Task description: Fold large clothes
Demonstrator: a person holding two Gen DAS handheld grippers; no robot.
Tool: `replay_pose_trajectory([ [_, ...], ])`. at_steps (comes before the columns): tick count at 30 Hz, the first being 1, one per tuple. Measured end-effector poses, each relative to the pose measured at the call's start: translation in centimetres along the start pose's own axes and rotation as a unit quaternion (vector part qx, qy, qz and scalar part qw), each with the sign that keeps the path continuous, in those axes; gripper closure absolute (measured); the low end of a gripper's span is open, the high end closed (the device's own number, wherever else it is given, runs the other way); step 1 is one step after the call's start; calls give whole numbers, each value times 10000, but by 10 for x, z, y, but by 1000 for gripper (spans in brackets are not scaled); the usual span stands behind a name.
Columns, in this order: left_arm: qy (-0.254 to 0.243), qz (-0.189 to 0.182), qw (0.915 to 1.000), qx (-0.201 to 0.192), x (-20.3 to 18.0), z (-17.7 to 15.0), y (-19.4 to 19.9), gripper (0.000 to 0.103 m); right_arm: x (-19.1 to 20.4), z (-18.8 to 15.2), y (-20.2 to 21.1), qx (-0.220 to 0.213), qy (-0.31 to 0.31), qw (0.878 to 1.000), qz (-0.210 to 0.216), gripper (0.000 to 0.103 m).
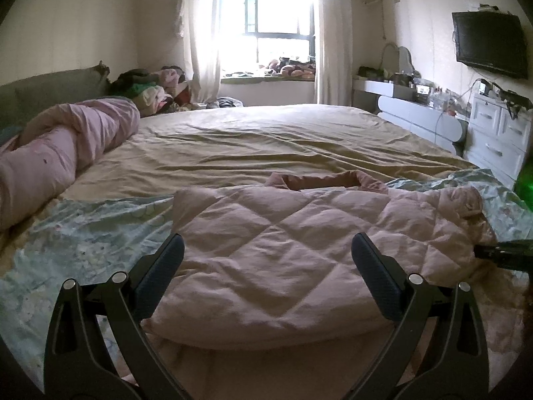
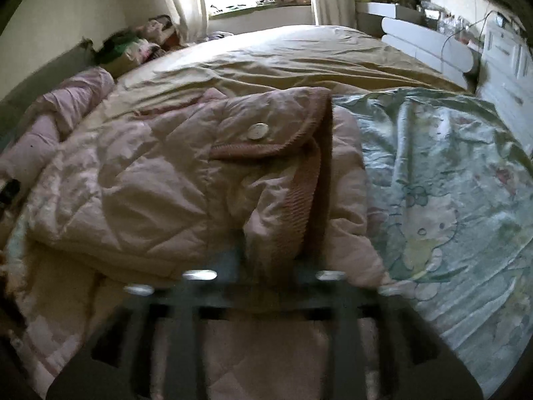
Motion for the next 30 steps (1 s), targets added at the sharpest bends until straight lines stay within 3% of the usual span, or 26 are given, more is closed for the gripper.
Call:
replay_pose_trajectory([
  [1, -53, 9, 10000, -30, 0, 1, 0, 9, 0, 0, 4, -45, -125, 9996, 230, 33],
  [2, -87, 27, 9999, -49, -1, 2, 1, 9, -2, 1, 11, -89, -342, 9992, 207, 4],
  [4, -113, 15, 9999, -84, -2, 5, 2, 9, -8, 6, 27, -351, -624, 9974, -78, 4],
  [6, -66, 0, 9999, -136, -1, 9, 2, 9, -10, 16, 56, -956, -767, 9921, -251, 4],
  [8, 30, -37, 9999, -156, -2, 12, 0, 9, 1, 25, 73, -1419, -544, 9874, -449, 4],
  [9, 78, -74, 9999, -135, -5, 13, -3, 9, 9, 28, 73, -1451, -410, 9879, -362, 4],
  [12, 68, -108, 9999, -23, -15, 8, -16, 9, 45, 30, 48, -1062, 159, 9941, -168, 10],
  [13, 60, -111, 9999, 32, -18, 6, -20, 9, 56, 28, 38, -947, 348, 9947, -176, 26],
  [14, 58, -95, 9999, 102, -20, 2, -25, 9, 66, 23, 21, -734, 535, 9956, -211, 34],
  [16, 61, -76, 9996, 254, -24, -5, -35, 9, 74, 14, 0, -440, 555, 9973, -215, 36],
  [21, 4, 61, 9979, 637, -27, -24, -60, 9, 70, 6, -27, -334, 420, 9983, -237, 30],
  [25, -44, 146, 9959, 892, -27, -37, -76, 8, 78, -1, -43, -246, 727, 9962, -403, 19],
  [30, -80, 203, 9934, 1128, -28, -49, -90, 8, 77, -14, -58, -127, 762, 9958, -484, 16],
])
Point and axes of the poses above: each gripper's, at about its wrist camera, not at the fingertips, and y roughly against the way its jaws point, x to its left, z to its top, the point moved 1 cm from there along -y, roughly the way its jaws point, and after that the axes turned 3 degrees about -x, right-handed, at the moved point
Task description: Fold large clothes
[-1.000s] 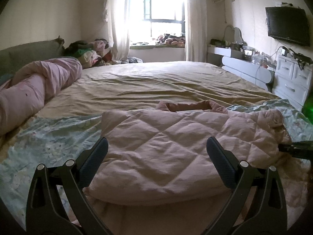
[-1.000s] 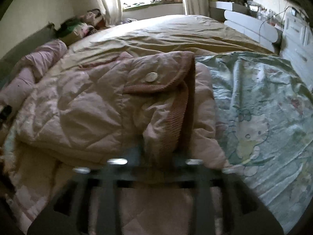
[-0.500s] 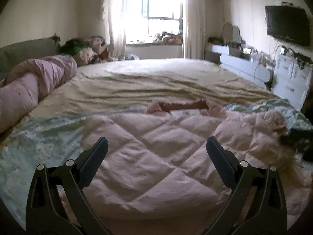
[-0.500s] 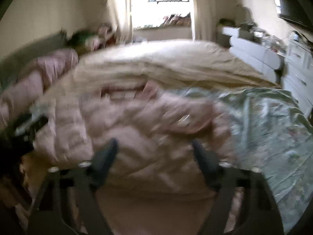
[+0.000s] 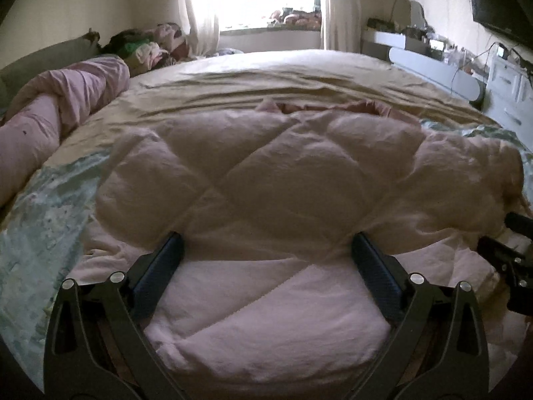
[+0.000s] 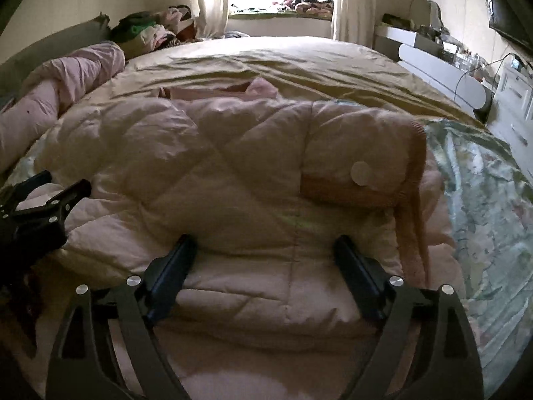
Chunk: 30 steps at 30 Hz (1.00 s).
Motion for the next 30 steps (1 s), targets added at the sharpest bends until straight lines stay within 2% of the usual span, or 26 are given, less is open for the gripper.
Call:
replay_pose_trajectory([
  [7, 2, 3, 9999, 106, 2, -3, -7, 8, 2, -2, -9, 26, 45, 10000, -32, 15],
  [9, 34, -59, 9999, 109, 4, 1, -2, 8, -1, 1, -1, -39, -26, 9999, 113, 14],
  [12, 0, -16, 10000, 4, 13, 8, 29, 8, -4, 7, 28, -103, -222, 9992, 315, 13],
  [16, -119, 134, 9995, -244, 27, 0, 80, 8, -8, -1, 77, -203, -263, 9986, 413, 6],
  [19, -169, 353, 9988, -296, 41, -13, 117, 8, -12, -23, 112, -135, -181, 9992, 337, 6],
  [22, -35, 363, 9990, -275, 60, -33, 155, 8, -22, -53, 150, -74, -223, 9994, 261, 6],
  [30, 219, 470, 9986, 137, 109, -113, 230, 8, -55, -139, 225, 195, -381, 9991, -34, 5],
])
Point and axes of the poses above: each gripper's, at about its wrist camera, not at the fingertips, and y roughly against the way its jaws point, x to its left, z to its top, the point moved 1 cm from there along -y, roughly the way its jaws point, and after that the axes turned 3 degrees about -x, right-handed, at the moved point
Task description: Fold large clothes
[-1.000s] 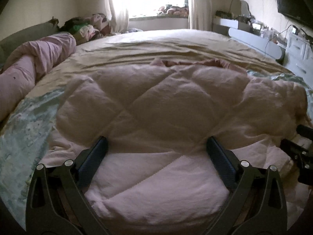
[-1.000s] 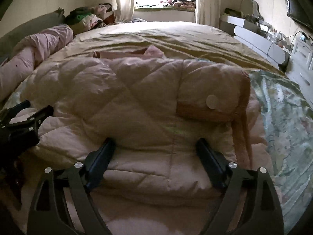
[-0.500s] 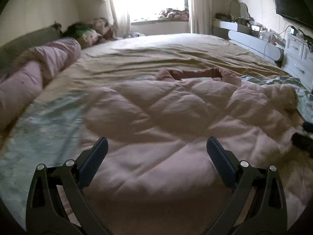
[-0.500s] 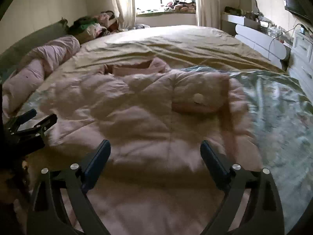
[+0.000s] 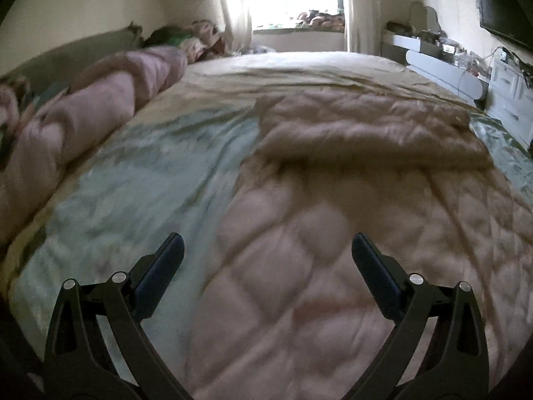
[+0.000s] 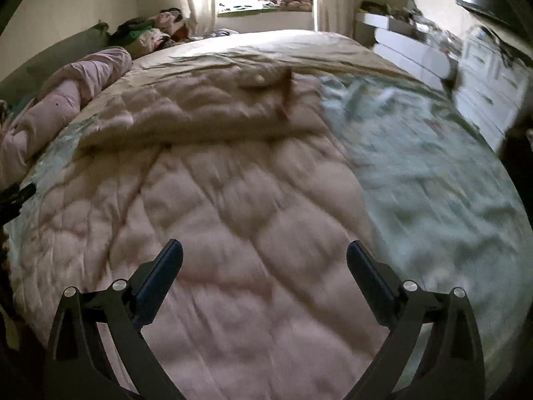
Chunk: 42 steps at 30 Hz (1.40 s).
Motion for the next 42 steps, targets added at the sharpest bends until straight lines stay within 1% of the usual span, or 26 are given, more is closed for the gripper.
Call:
replay_pose_trajectory([
  [2, 113, 83, 9998, 159, 10, -26, 16, 8, -8, -21, 12, 97, -62, 9999, -79, 5],
  [4, 189, 73, 9994, 269, 14, -43, 26, 8, -12, -41, 24, 184, -84, 9996, -183, 5],
  [6, 193, 170, 9988, 421, 17, -65, 37, 8, -18, -59, 36, 210, -161, 9995, -190, 5],
  [8, 193, 237, 9980, 554, 18, -82, 43, 8, -25, -75, 45, 234, -293, 9991, -195, 4],
  [13, 216, 160, 9963, 818, 26, -109, 47, 8, -50, -110, 55, 465, -667, 9965, -202, 4],
  [15, 190, 94, 9966, 798, 29, -116, 49, 8, -55, -119, 56, 519, -791, 9953, -195, 4],
  [17, 234, -3, 9962, 836, 31, -121, 49, 8, -59, -127, 54, 623, -921, 9938, -42, 4],
  [19, 377, -107, 9954, 873, 34, -124, 49, 9, -60, -132, 52, 671, -1020, 9925, 83, 4],
  [21, 505, -176, 9948, 866, 36, -127, 49, 9, -58, -133, 52, 686, -1043, 9920, 168, 4],
  [25, 704, -279, 9925, 963, 37, -133, 50, 9, -46, -135, 51, 742, -928, 9917, 499, 5],
  [27, 843, -309, 9904, 1046, 37, -138, 48, 9, -40, -136, 50, 722, -839, 9927, 476, 4],
  [30, 870, -280, 9897, 1103, 36, -145, 48, 9, -40, -137, 49, 686, -888, 9926, 467, 7],
  [31, 834, -248, 9901, 1105, 35, -146, 47, 9, -40, -138, 49, 681, -875, 9928, 459, 11],
  [32, 830, -203, 9902, 1101, 35, -146, 48, 8, -40, -138, 50, 679, -841, 9932, 428, 18],
  [33, 824, -156, 9904, 1097, 35, -145, 48, 8, -42, -138, 50, 677, -859, 9931, 431, 22],
  [34, 798, -108, 9908, 1091, 33, -144, 48, 8, -43, -139, 51, 669, -893, 9927, 461, 31],
  [35, 746, -45, 9914, 1071, 30, -144, 48, 10, -45, -139, 52, 657, -911, 9924, 497, 43],
  [36, 684, -26, 9922, 1042, 28, -144, 49, 21, -45, -138, 53, 639, -880, 9929, 480, 52],
  [37, 625, -248, 9924, 1033, 23, -144, 50, 32, -45, -138, 54, 614, -852, 9932, 495, 59],
  [38, 624, -315, 9921, 1038, 21, -144, 51, 40, -45, -137, 56, 574, -865, 9930, 570, 68],
  [39, 591, -297, 9930, 979, 18, -143, 54, 49, -45, -136, 56, 536, -864, 9930, 596, 72],
  [40, 541, -358, 9933, 952, 16, -143, 57, 55, -43, -135, 58, 496, -832, 9936, 575, 77],
  [41, 526, -375, 9936, 924, 16, -142, 59, 64, -40, -133, 60, 440, -768, 9947, 524, 81],
  [42, 534, -392, 9938, 898, 16, -141, 61, 72, -37, -131, 61, 400, -722, 9954, 488, 83],
])
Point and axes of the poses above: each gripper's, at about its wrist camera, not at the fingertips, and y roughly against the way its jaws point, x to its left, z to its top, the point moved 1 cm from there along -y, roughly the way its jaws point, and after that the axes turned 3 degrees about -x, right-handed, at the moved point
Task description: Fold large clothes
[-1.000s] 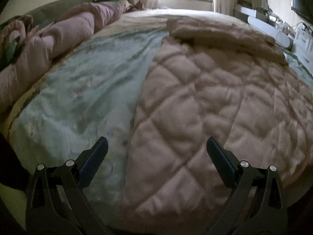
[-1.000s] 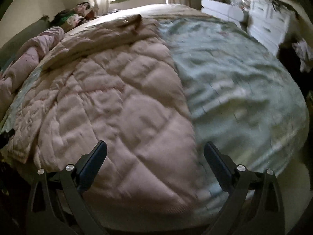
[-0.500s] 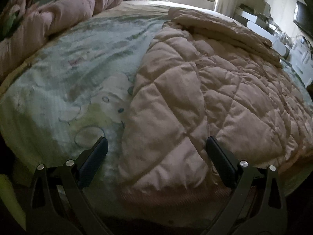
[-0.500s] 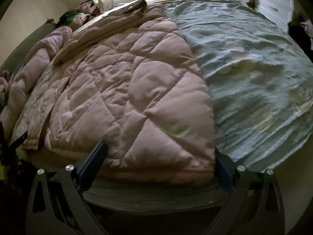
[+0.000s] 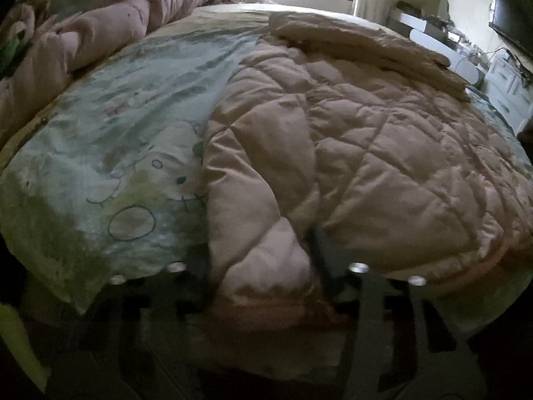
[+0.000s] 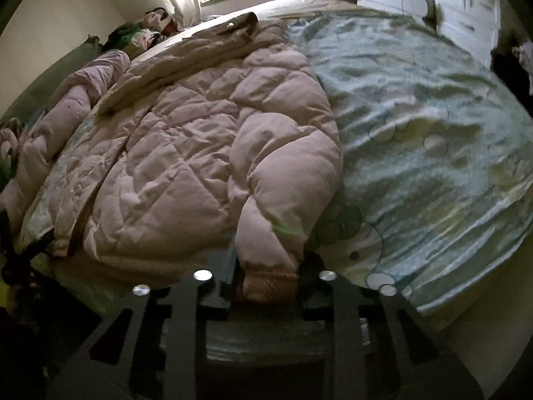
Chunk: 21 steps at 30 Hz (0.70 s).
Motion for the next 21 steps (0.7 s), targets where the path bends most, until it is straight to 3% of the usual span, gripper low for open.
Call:
replay_pose_trajectory([
  [3, 46, -114, 9999, -45, 3, 4, 7, 83, 6, 3, 6, -140, 93, 9999, -35, 86],
  [8, 66, -248, 9996, -97, 6, 9, 10, 90, 6, 8, 16, -346, 11, 9993, 109, 89],
  [15, -107, -220, 9986, -469, -1, 38, 32, 92, 24, 44, 52, -1053, 215, 9935, 376, 90],
  [21, -413, -131, 9927, -1123, -19, 95, 47, 92, 47, 94, 55, -1634, 562, 9842, 388, 91],
])
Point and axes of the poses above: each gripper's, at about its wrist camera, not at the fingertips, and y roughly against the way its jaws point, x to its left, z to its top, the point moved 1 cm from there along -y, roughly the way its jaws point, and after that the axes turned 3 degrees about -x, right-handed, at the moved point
